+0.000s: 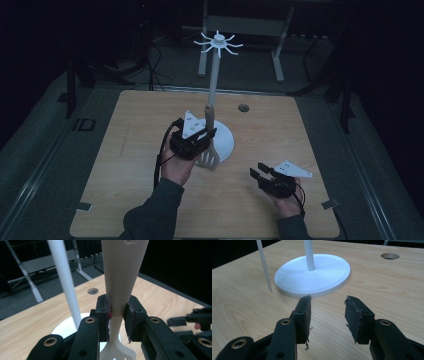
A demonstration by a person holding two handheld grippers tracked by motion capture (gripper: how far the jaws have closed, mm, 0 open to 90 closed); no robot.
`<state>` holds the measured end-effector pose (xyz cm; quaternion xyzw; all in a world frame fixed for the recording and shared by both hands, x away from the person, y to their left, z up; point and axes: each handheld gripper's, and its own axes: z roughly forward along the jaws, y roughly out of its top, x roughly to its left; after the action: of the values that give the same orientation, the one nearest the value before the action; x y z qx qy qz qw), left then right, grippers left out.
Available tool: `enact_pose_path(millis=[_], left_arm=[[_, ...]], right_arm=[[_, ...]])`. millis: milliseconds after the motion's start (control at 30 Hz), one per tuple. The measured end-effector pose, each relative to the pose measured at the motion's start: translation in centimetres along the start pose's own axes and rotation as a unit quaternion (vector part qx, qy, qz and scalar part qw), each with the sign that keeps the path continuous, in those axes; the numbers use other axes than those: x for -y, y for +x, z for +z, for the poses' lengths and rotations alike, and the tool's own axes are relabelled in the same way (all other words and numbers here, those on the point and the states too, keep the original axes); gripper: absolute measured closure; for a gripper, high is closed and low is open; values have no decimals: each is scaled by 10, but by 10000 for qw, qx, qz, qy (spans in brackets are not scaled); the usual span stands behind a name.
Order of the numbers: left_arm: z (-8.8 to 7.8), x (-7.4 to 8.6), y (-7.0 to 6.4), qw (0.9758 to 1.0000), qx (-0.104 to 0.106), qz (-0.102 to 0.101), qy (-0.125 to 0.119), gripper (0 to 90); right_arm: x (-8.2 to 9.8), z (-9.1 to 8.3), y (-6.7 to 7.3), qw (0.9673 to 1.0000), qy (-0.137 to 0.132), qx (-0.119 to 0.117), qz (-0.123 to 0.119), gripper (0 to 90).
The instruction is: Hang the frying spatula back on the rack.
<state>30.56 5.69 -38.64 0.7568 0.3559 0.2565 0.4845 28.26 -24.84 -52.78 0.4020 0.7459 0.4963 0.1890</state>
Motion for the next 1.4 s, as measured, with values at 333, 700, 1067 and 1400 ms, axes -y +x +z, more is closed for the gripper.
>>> enact_pose_path(millis=[333, 700, 1067, 1400], left_arm=[[0, -12, 6, 9996, -261, -89, -86, 751], [-1, -23, 9, 9987, -455, -145, -180, 751], [-3, -36, 10, 9978, -582, -164, -268, 750], [-3, -46, 14, 9970, -677, -226, -283, 749]], right_arm=[[3, 0, -3, 10000, 38, 61, 49, 561], [6, 0, -4, 9997, 97, 213, 39, 558], [11, 1, -6, 9996, 156, 238, 24, 556], [12, 2, -5, 9995, 199, 258, 17, 545]])
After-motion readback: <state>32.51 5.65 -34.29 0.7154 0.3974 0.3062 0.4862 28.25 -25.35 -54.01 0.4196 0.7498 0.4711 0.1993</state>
